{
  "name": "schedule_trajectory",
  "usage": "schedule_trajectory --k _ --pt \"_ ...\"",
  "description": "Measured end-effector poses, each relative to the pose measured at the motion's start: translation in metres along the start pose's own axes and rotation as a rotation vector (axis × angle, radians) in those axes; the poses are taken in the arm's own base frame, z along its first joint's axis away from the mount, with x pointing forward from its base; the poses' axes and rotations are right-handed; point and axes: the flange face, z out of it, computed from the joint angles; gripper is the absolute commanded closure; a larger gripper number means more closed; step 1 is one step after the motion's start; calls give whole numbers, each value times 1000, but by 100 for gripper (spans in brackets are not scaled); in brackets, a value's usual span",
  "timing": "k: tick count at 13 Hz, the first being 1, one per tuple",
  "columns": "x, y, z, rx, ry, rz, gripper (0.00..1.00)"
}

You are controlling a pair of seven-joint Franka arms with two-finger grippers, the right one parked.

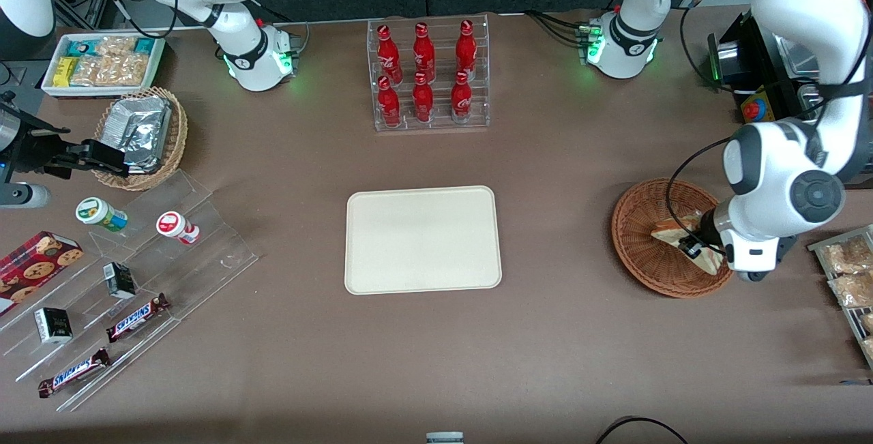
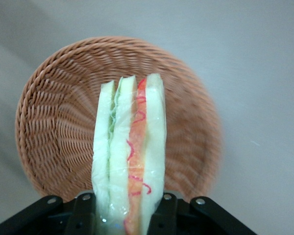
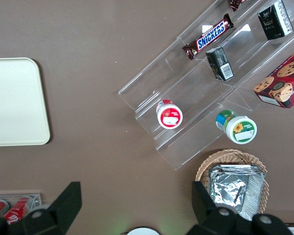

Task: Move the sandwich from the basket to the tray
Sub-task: 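Lift the sandwich and carry it over the cream tray, then lower the sandwich onto the tray and open the left gripper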

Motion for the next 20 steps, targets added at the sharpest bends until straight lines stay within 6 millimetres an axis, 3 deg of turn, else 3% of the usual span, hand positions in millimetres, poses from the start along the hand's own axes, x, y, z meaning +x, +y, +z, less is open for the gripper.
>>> schedule_trajectory --k 2,3,4,6,9,11,16,20 --pt "-29 44 -55 -28 16 71 99" --pt "-53 70 -76 -50 31 105 99" --pt "-81 96 -88 -69 45 135 99" --pt "-145 144 -95 -82 56 221 99" --pt "-232 198 -78 -66 50 363 97" --pt "-274 229 -62 -62 45 441 96" --pt "-344 302 0 -81 13 576 96" --pt "-378 337 65 -143 24 630 96"
